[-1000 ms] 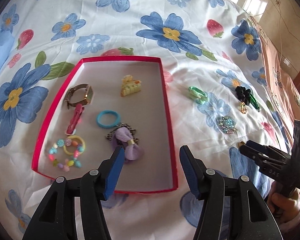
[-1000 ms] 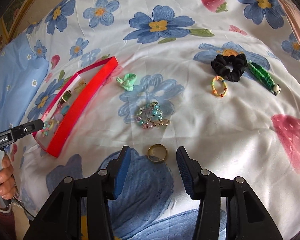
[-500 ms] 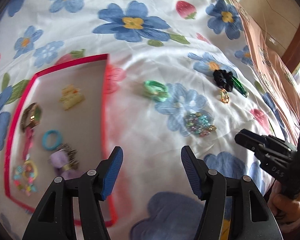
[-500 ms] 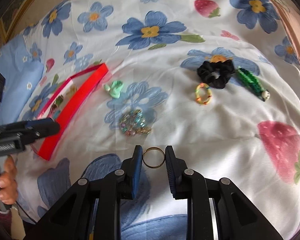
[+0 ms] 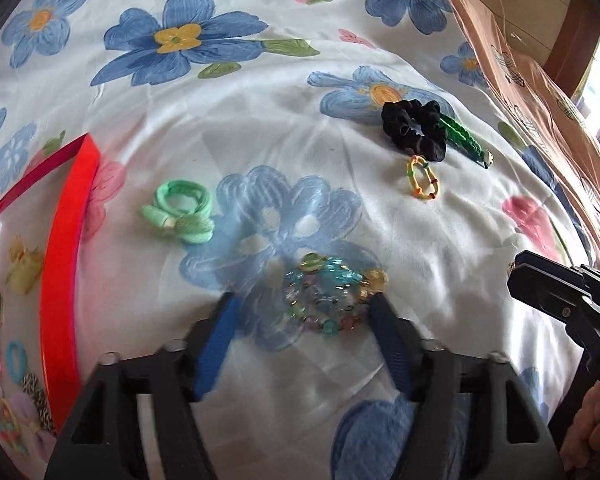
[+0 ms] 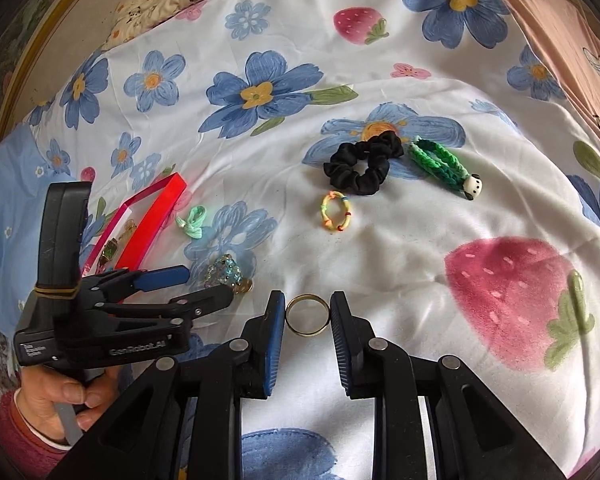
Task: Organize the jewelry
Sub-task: 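Grasp the crystal beaded bracelet with the left gripper while the right gripper grasps the gold ring, then lower the crystal bracelet and gold ring into the red box and release both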
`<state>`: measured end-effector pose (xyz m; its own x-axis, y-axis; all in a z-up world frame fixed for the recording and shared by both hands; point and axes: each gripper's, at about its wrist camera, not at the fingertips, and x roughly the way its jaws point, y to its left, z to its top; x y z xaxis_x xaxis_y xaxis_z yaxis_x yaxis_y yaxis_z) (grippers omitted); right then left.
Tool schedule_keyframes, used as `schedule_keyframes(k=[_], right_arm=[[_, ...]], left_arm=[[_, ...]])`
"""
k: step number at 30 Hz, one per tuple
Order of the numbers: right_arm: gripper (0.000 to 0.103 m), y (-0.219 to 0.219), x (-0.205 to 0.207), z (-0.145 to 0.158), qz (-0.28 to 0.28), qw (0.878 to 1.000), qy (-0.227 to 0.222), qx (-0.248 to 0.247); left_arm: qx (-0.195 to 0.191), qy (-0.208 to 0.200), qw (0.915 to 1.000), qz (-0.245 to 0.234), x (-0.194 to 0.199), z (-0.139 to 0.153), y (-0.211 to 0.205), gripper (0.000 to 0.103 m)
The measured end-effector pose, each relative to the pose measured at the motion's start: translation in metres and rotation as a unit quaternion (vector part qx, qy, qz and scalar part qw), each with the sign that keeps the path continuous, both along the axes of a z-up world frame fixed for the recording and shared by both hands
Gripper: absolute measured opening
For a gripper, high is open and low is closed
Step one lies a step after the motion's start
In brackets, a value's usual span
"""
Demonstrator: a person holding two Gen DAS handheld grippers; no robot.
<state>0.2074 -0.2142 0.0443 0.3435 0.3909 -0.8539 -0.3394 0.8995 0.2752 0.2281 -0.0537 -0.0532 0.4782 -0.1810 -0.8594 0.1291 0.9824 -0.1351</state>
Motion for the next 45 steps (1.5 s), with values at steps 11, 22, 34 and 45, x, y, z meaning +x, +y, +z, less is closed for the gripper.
schedule_keyframes(k=[11, 22, 34, 45], right_arm=[[0.023, 0.011, -0.006, 0.006, 0.013, 1.000, -0.003, 0.009], [0.023, 0.049, -0.017, 0.015, 0.055, 0.998, -0.009, 0.023], [0.023, 0.106, -0.032, 0.028, 0.116, 0.992, -0.016, 0.040], [0.023, 0.157, -0.050, 0.033, 0.167, 0.984, -0.017, 0.053]], left_arm=[[-0.049, -0.011, 0.9986, 0.018, -0.025, 0.013, 0.024, 0.014], [-0.069, -0.063, 0.9939, 0.060, -0.096, 0.065, 0.078, 0.014], [-0.070, -0.099, 0.9871, 0.105, -0.161, 0.100, 0.128, 0.014], [-0.063, -0.115, 0.9785, 0.159, -0.199, 0.116, 0.177, 0.014]])
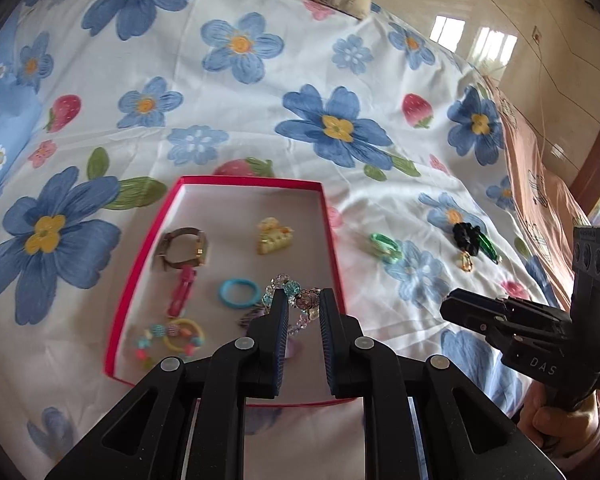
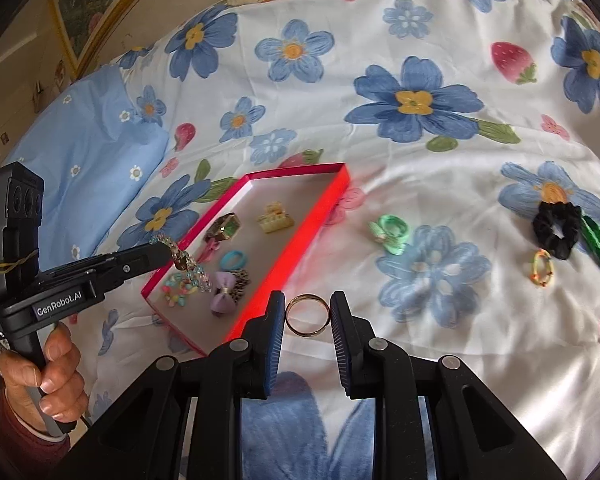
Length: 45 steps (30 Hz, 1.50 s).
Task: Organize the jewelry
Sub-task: 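Lower the crystal bracelet and gold ring into the red box and release both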
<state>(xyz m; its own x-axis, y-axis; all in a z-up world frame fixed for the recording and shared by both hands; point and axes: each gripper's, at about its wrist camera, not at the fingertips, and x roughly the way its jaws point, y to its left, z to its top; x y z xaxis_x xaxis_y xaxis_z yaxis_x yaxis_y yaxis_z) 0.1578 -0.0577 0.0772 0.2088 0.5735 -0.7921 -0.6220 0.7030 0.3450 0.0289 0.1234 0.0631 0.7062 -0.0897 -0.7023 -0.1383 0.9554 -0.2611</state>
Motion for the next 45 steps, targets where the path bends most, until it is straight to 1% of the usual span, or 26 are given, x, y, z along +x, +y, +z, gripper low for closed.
schedule_keyframes(k=[5, 11, 16, 20, 25, 28, 37, 42, 45], right_arm=[[0.023, 0.022, -0.006, -0.001, 0.023, 1.000, 0.002, 0.004], [0.023, 0.049, -0.013, -0.002, 0.048, 0.999, 0.002, 0.008], [0.023, 0.071, -0.016, -0.009, 0.066, 0.998, 0.008, 0.006], [0.023, 0.088, -0.018, -0.014, 0.079, 0.997, 0.012, 0.005], [0.023, 0.106, -0.019, -0.027, 0.093, 0.995, 0.020, -0.004], [0.023, 0.116, -0.018, -0.038, 0.100, 0.995, 0.026, -0.013], [0.023, 0.133, -0.019, -0.069, 0.120, 0.991, 0.040, -0.052], [0.023, 0.136, -0.023, -0.075, 0.128, 0.989, 0.035, -0.063], [0.023, 0.138, -0.023, -0.076, 0.131, 0.989, 0.034, -0.064]], left_arm=[[0.003, 0.000, 0.9998, 0.021, -0.013, 0.001, 0.018, 0.014], [-0.004, 0.007, 0.9992, 0.039, -0.022, -0.005, 0.037, 0.014], [-0.013, 0.013, 0.9985, 0.052, -0.025, -0.011, 0.051, 0.014], [-0.028, 0.018, 0.9980, 0.053, -0.023, -0.018, 0.060, 0.014], [-0.039, 0.032, 0.9972, 0.055, -0.012, -0.034, 0.068, 0.014], [-0.038, 0.044, 0.9966, 0.059, -0.004, -0.045, 0.072, 0.014], [-0.045, 0.082, 0.9926, 0.077, 0.014, -0.080, 0.083, 0.015], [-0.028, 0.100, 0.9917, 0.076, 0.019, -0.094, 0.080, 0.015], [-0.029, 0.104, 0.9914, 0.074, 0.020, -0.099, 0.080, 0.016]])
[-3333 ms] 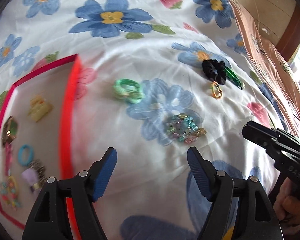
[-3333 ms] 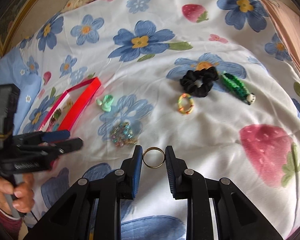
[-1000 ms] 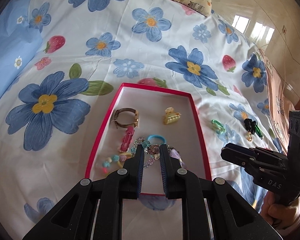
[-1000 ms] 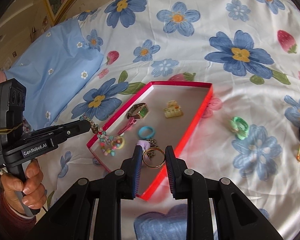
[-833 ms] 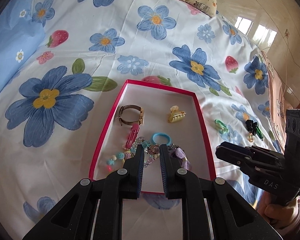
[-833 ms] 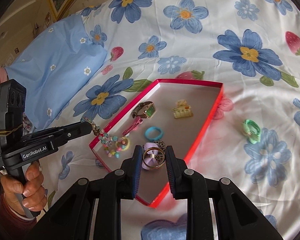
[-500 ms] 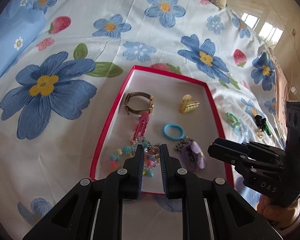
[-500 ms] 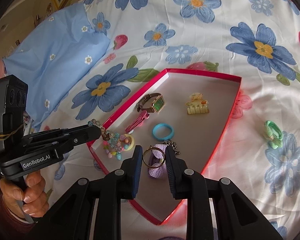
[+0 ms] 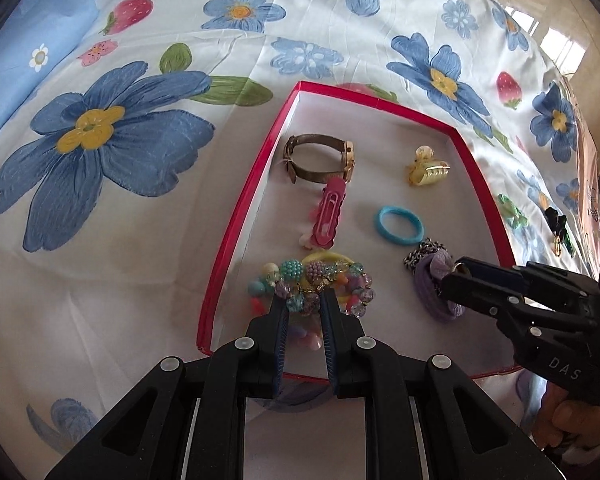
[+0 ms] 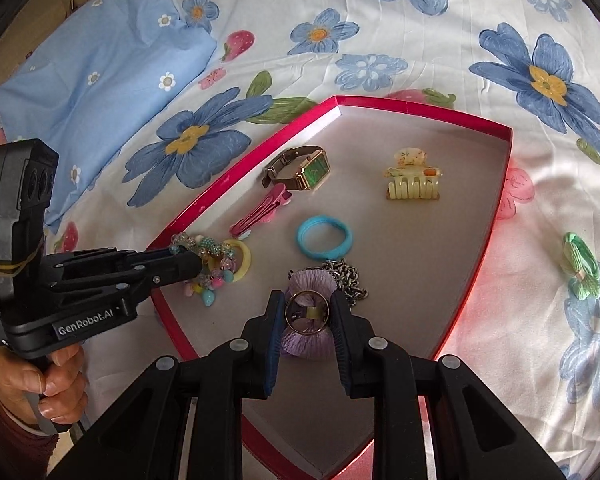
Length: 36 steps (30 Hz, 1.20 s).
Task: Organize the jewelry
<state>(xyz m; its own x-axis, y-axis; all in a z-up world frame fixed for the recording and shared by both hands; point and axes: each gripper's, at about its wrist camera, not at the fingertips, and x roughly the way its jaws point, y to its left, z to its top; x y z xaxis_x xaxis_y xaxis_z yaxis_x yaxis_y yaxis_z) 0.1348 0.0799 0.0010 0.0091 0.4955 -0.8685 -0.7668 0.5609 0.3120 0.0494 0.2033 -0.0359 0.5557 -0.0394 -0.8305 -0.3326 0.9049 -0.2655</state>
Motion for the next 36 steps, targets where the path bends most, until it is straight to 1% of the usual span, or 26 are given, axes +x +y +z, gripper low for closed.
schedule_keyframes(k=[11, 14, 16, 19, 21, 25, 29, 31, 32, 33, 34, 36], right_arm=[[0.024, 0.002, 0.001, 0.000, 0.000, 1.000, 0.001, 0.001], [0.025, 0.002, 0.001, 0.000, 0.000, 1.000, 0.002, 0.001], [0.025, 0.001, 0.001, 0.001, -0.001, 1.000, 0.004, 0.002], [0.029, 0.000, 0.002, 0.002, -0.004, 1.000, 0.007, 0.004], [0.033, -0.001, 0.003, 0.002, -0.006, 1.000, 0.009, 0.006], [0.034, -0.004, 0.004, 0.005, -0.009, 1.000, 0.013, 0.012], [0.037, -0.008, 0.005, 0.012, -0.016, 1.000, 0.008, 0.023], [0.038, -0.013, 0.006, 0.018, -0.023, 0.999, 0.000, 0.035], [0.043, -0.016, 0.006, 0.022, -0.027, 0.999, -0.002, 0.041], [0.051, -0.018, 0.008, 0.026, -0.032, 0.998, -0.004, 0.049], [0.055, -0.021, 0.009, 0.030, -0.036, 0.998, -0.004, 0.056], [0.067, -0.027, 0.011, 0.037, -0.045, 0.996, -0.005, 0.071]], left_arm=[[0.000, 0.003, 1.0000, 0.005, -0.001, -0.001, 0.003, 0.018], [0.005, 0.004, 1.0000, 0.006, -0.003, 0.001, 0.001, 0.024], [0.009, 0.003, 0.9999, 0.004, -0.004, 0.003, -0.001, 0.034], [0.018, 0.003, 0.9998, 0.004, -0.006, 0.006, -0.003, 0.044], [0.021, 0.003, 0.9997, 0.006, -0.007, 0.008, -0.004, 0.047], [0.020, 0.002, 0.9998, 0.007, -0.010, 0.011, -0.004, 0.047], [0.019, -0.001, 0.9998, 0.010, -0.015, 0.016, -0.003, 0.047], [0.017, -0.006, 0.9998, 0.012, -0.019, 0.021, -0.003, 0.054], [0.019, -0.008, 0.9997, 0.013, -0.020, 0.022, -0.002, 0.056], [0.021, -0.010, 0.9996, 0.015, -0.023, 0.025, -0.003, 0.062], [0.022, -0.012, 0.9995, 0.018, -0.026, 0.027, -0.003, 0.071], [0.023, -0.021, 0.9991, 0.029, -0.035, 0.033, -0.003, 0.083]])
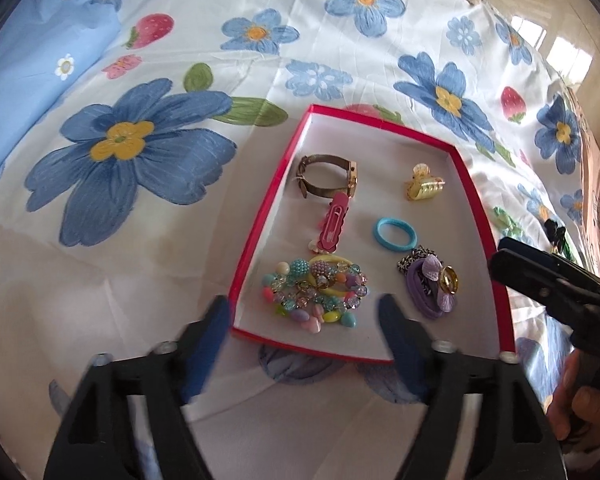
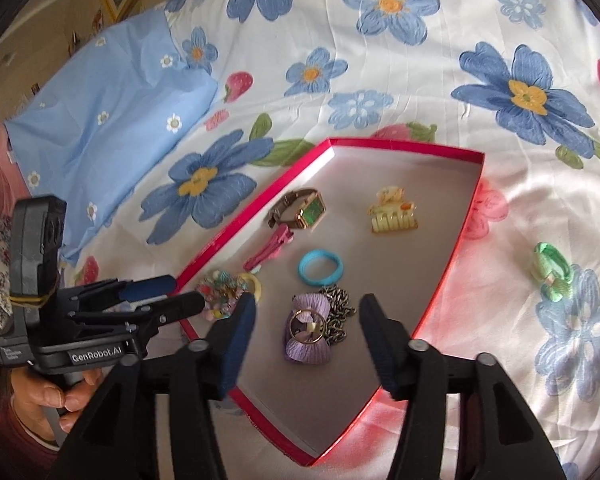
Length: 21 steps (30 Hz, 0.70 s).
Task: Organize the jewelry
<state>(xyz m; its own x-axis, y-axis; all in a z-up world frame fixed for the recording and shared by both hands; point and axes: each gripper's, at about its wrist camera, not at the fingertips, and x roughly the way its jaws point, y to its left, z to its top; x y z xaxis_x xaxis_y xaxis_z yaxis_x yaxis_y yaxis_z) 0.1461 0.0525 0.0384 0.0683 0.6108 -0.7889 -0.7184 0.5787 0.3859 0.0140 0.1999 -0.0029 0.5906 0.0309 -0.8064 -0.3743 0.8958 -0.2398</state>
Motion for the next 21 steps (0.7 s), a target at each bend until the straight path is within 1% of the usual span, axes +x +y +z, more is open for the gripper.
schedule_keyframes(k=[2, 3, 4, 6, 9, 12, 16, 21], right_arm=[[0.075, -0.007, 0.000, 0.006, -0.010, 1.000, -0.001, 0.014], [0.077, -0.010, 0.000, 0.009, -0.013, 1.000, 0.000, 0.020], [0.079, -0.014, -0.001, 0.012, -0.017, 1.000, 0.000, 0.027], [0.083, -0.023, -0.004, 0.017, -0.025, 0.999, -0.002, 0.039], [0.088, -0.034, -0.011, 0.023, -0.028, 0.998, 0.001, 0.059], [0.090, -0.040, -0.019, 0.025, -0.028, 0.998, 0.001, 0.060], [0.090, -0.047, -0.031, 0.024, -0.025, 0.998, 0.007, 0.053], [0.090, -0.056, -0.043, 0.024, -0.026, 0.999, 0.004, 0.038]], left_arm=[[-0.004, -0.008, 0.9999, 0.006, -0.009, 0.004, -0.001, 0.086], [-0.006, -0.010, 0.9999, 0.010, -0.015, 0.006, -0.002, 0.091], [-0.008, -0.013, 0.9998, 0.016, -0.021, 0.007, -0.002, 0.093], [-0.013, -0.020, 0.9996, 0.019, -0.031, 0.009, -0.003, 0.093], [-0.016, -0.019, 0.9993, 0.028, -0.047, 0.010, -0.005, 0.093], [-0.008, -0.012, 0.9992, 0.038, -0.059, 0.013, -0.010, 0.093], [0.009, -0.003, 0.9990, 0.044, -0.074, 0.018, -0.019, 0.093], [0.024, 0.004, 0.9988, 0.042, -0.086, 0.024, -0.026, 0.093]])
